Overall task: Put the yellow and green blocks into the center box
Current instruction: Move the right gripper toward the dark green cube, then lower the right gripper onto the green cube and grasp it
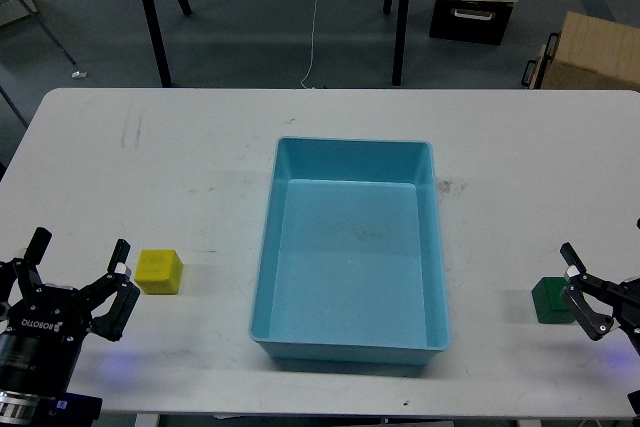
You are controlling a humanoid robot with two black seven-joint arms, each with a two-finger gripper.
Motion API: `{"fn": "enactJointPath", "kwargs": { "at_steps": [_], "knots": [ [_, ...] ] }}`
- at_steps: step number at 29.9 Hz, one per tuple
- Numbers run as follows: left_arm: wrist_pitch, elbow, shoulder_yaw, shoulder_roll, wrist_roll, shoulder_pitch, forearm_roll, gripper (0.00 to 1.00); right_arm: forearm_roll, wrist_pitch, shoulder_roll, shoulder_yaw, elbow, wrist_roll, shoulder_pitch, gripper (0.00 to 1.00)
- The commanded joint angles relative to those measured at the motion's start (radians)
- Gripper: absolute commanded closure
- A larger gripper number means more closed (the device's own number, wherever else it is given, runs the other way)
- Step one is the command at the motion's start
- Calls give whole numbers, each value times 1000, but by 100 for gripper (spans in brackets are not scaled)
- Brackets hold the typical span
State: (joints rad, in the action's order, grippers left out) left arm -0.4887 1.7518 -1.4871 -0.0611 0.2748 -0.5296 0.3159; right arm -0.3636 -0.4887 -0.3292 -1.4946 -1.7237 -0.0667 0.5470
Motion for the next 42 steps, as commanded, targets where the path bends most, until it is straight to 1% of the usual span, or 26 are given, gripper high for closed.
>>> {"fn": "enactJointPath", "kwargs": {
  "at_steps": [1, 4, 7, 10, 12, 14, 15, 18, 20, 23, 26, 28, 32, 35, 38, 40, 41, 42],
  "knots": [
    [0, 0, -1, 3, 0, -1, 0, 0, -9, 0, 15, -6, 6, 8, 4, 0],
    [0, 0, 1, 10, -2, 2, -1, 0, -11, 0, 53, -27, 13, 22, -1, 0],
    [0, 0, -2, 10, -6, 3, 0, 0, -11, 0, 96, -76, 21, 13, -7, 0],
    [0, 0, -1, 15, -8, 5, 0, 0, -17, 0, 127, -84, 33, 22, -18, 0],
    [0, 0, -1, 17, -6, 8, 0, 0, -32, 0, 125, -73, 32, 13, -18, 0],
    [0, 0, 1, 18, -8, 25, 0, 0, -25, 0, 96, -61, 24, 11, -9, 0],
    [0, 0, 1, 20, -8, 39, 0, 0, -23, 0, 63, -61, 24, 11, -7, 0],
    [0, -1, -1, 18, -8, 77, 0, 0, -18, 0, -107, -76, 36, 13, -15, 0],
    [0, -1, -1, 17, -8, 95, 0, 0, -17, 0, -198, -93, 39, 13, -22, 0],
    [0, -1, 1, 17, -8, 103, 0, 0, 24, 0, -354, -104, 50, 8, -67, 0],
    [0, -8, 1, 17, -6, 102, 0, 0, 40, 0, -479, -90, 65, -4, -117, 0],
    [0, -12, 2, 17, -6, 100, 0, 0, 41, 59, -545, -72, 88, -5, -168, 0],
    [0, -29, 17, 18, 0, 85, 0, 0, 43, 221, -629, 57, 93, -4, -312, 0],
    [0, -44, 39, 17, -5, 85, 0, 0, 55, 248, -674, 184, 95, -5, -421, 0],
    [0, -49, 41, 17, -5, 85, 0, 0, 132, 265, -764, 324, 95, -15, -548, 0],
    [0, -51, 41, 17, -5, 85, 0, 0, 210, 291, -817, 431, 93, -39, -655, 0],
    [0, -51, 41, 17, -5, 85, 0, 0, 250, 295, -826, 492, 93, -62, -715, 0],
    [0, -51, 41, 18, -5, 85, 0, 0, 305, 297, -834, 570, 93, -96, -790, 0]
  ]
}}
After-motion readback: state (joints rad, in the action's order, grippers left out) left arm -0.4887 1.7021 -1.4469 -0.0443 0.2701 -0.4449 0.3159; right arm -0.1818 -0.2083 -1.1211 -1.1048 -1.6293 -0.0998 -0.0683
